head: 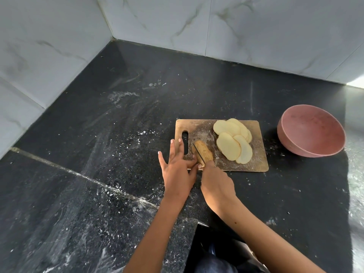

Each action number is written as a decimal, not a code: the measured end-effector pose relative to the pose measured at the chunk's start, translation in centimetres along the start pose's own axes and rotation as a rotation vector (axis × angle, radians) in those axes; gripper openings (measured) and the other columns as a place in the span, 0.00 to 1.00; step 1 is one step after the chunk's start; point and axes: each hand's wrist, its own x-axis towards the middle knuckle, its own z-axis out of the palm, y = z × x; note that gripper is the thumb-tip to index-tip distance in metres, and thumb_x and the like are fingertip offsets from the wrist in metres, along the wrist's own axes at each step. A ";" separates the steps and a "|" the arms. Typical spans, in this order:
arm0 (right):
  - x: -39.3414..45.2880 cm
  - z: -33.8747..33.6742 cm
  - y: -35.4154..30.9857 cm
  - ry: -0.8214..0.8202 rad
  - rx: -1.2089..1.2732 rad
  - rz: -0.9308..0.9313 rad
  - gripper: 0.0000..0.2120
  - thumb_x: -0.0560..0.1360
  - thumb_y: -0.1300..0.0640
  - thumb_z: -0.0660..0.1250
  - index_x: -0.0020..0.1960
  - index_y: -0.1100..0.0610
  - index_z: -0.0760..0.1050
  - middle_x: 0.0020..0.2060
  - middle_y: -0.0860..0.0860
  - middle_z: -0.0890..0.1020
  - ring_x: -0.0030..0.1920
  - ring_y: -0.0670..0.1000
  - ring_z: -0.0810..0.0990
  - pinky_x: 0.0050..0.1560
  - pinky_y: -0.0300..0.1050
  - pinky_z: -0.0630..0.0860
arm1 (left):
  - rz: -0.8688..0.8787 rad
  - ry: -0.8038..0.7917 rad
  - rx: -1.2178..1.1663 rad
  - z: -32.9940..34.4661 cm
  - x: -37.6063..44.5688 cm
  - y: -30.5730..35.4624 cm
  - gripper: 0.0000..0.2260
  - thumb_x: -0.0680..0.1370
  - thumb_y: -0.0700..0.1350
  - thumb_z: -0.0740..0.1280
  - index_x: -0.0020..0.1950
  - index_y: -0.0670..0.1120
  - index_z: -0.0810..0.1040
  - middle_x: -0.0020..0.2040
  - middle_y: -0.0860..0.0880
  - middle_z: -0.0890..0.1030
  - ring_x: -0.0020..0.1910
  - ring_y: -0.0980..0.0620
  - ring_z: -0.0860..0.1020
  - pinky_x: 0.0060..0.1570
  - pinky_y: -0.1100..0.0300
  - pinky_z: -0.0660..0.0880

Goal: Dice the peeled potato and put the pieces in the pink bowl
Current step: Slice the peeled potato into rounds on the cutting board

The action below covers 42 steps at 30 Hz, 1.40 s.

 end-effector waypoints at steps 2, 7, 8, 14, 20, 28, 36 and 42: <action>0.2 0.0 -0.2 0.001 -0.004 0.005 0.12 0.83 0.60 0.48 0.63 0.60 0.64 0.56 0.57 0.79 0.55 0.59 0.78 0.44 0.48 0.66 | -0.001 -0.026 0.012 -0.1 0.2 0.0 0.08 0.78 0.52 0.66 0.54 0.55 0.83 0.78 0.51 0.51 0.75 0.57 0.37 0.71 0.49 0.30; 1.2 0.0 -0.3 -0.008 0.015 0.000 0.11 0.83 0.61 0.48 0.62 0.60 0.65 0.54 0.58 0.79 0.54 0.59 0.79 0.42 0.47 0.66 | -0.028 -0.058 0.036 -0.2 0.1 0.4 0.08 0.79 0.53 0.66 0.53 0.57 0.83 0.79 0.52 0.49 0.74 0.58 0.36 0.72 0.48 0.30; 0.9 0.1 0.0 -0.013 0.013 0.011 0.12 0.82 0.61 0.48 0.62 0.60 0.64 0.54 0.58 0.79 0.54 0.59 0.78 0.43 0.48 0.66 | -0.044 -0.066 0.037 -0.2 0.1 0.6 0.07 0.79 0.53 0.66 0.53 0.58 0.83 0.78 0.52 0.48 0.75 0.57 0.36 0.72 0.48 0.30; -0.6 0.4 1.9 -0.027 -0.111 0.012 0.17 0.80 0.64 0.55 0.68 0.60 0.60 0.55 0.56 0.79 0.54 0.58 0.79 0.44 0.48 0.67 | -0.039 -0.101 0.039 -0.4 1.0 0.6 0.06 0.76 0.54 0.69 0.50 0.58 0.84 0.79 0.52 0.45 0.77 0.54 0.37 0.73 0.45 0.33; 0.5 -0.3 1.7 -0.004 -0.027 -0.040 0.12 0.80 0.64 0.55 0.63 0.59 0.64 0.53 0.56 0.79 0.53 0.58 0.78 0.44 0.48 0.67 | 0.005 0.048 -0.168 0.0 1.0 0.1 0.04 0.72 0.52 0.75 0.45 0.56 0.85 0.78 0.52 0.53 0.78 0.57 0.44 0.71 0.57 0.31; 1.5 -1.1 1.2 -0.030 -0.007 -0.025 0.10 0.80 0.64 0.54 0.61 0.59 0.66 0.53 0.56 0.79 0.54 0.59 0.78 0.43 0.48 0.66 | 0.033 0.136 -0.236 1.4 0.8 0.4 0.04 0.71 0.49 0.76 0.39 0.51 0.84 0.77 0.51 0.56 0.78 0.56 0.47 0.73 0.55 0.36; 1.3 -1.6 0.8 -0.058 -0.067 0.005 0.13 0.80 0.64 0.54 0.65 0.61 0.64 0.57 0.57 0.78 0.57 0.58 0.77 0.45 0.47 0.67 | 0.030 0.142 -0.253 1.9 1.0 0.7 0.08 0.69 0.51 0.77 0.33 0.51 0.81 0.78 0.51 0.56 0.78 0.57 0.44 0.71 0.58 0.28; 0.5 -1.8 1.4 -0.100 -0.139 0.031 0.17 0.81 0.63 0.52 0.70 0.62 0.60 0.62 0.57 0.75 0.61 0.57 0.76 0.55 0.49 0.72 | 0.022 0.146 -0.286 2.1 1.0 0.5 0.07 0.68 0.46 0.78 0.33 0.50 0.81 0.77 0.52 0.54 0.78 0.57 0.44 0.71 0.55 0.28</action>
